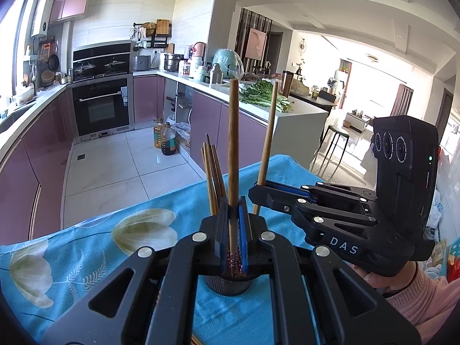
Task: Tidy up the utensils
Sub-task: 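Lower the left gripper's chopstick into the cup while the right gripper lowers its own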
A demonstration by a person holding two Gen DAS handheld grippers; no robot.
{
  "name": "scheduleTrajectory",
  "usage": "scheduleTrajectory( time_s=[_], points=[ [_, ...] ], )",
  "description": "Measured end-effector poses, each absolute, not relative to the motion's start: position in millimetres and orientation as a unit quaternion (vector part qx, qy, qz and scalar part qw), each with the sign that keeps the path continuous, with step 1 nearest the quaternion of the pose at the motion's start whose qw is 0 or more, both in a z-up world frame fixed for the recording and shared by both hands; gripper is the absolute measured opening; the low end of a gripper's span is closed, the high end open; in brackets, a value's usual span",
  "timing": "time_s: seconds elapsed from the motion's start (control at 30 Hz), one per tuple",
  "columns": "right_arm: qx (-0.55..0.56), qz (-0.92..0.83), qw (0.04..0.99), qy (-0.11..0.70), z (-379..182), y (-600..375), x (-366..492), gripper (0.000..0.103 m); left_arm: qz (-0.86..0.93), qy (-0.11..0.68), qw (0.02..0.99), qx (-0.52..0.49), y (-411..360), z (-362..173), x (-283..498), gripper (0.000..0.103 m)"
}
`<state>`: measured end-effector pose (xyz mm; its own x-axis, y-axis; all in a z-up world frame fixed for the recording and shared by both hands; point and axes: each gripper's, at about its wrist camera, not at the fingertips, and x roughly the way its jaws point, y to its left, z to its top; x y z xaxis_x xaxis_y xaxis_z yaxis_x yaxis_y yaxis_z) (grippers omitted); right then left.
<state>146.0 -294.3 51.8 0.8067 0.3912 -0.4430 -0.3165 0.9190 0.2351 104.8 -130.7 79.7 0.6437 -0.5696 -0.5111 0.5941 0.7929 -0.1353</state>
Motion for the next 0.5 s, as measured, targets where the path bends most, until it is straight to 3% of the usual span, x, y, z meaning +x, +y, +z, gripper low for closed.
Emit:
scheduleTrajectory(
  time_s=[0.5],
  points=[
    [0.066,0.184,0.941,0.276,30.5,-293.8,149.7,0.006,-0.316,0.297,0.900,0.049,-144.2,58.2,110.8,0.007]
  ],
)
